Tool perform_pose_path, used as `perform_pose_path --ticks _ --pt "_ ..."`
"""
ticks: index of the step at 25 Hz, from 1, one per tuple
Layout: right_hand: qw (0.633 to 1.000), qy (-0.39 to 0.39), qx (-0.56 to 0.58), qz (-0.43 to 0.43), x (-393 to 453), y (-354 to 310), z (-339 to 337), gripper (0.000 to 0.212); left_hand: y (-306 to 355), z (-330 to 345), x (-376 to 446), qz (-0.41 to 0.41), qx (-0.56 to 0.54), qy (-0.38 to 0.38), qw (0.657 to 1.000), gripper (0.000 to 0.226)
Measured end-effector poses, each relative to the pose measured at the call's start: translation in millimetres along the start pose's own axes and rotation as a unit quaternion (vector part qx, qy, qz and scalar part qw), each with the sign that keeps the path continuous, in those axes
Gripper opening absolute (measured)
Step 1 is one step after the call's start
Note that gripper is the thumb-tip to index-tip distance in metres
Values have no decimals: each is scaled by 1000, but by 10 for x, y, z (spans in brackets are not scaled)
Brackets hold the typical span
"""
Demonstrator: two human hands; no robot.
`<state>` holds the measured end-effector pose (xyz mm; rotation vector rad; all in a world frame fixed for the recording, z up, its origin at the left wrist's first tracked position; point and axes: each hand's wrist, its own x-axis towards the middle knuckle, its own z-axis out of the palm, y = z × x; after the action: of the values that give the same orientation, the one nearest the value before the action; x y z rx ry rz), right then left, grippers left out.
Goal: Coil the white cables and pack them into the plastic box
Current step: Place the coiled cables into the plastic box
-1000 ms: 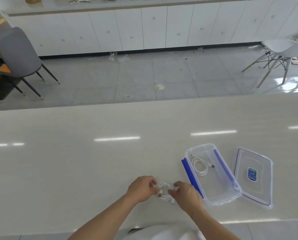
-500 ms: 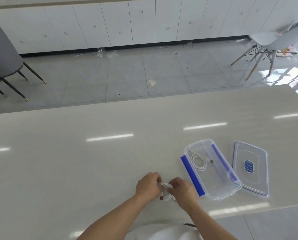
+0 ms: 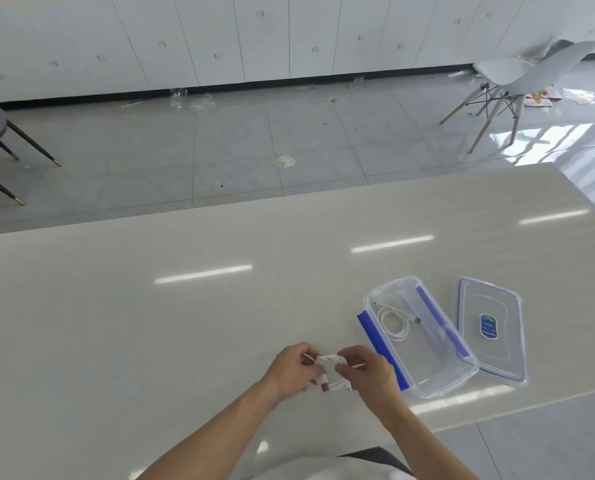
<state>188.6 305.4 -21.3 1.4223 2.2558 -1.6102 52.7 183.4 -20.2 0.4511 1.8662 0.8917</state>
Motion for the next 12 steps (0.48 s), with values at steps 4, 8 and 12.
perform_pose_path --ticks 4,8,12 --pt "998 43 41 -10 -67 -126 -266 12 291 -2 3 43 -33 -16 998 11" --pt "993 99 71 -8 -71 -113 -698 13 740 180 149 91 25 -32 995 12" --pt "990 125 68 8 9 27 -1161 18 1228 491 389 127 138 -63 980 12"
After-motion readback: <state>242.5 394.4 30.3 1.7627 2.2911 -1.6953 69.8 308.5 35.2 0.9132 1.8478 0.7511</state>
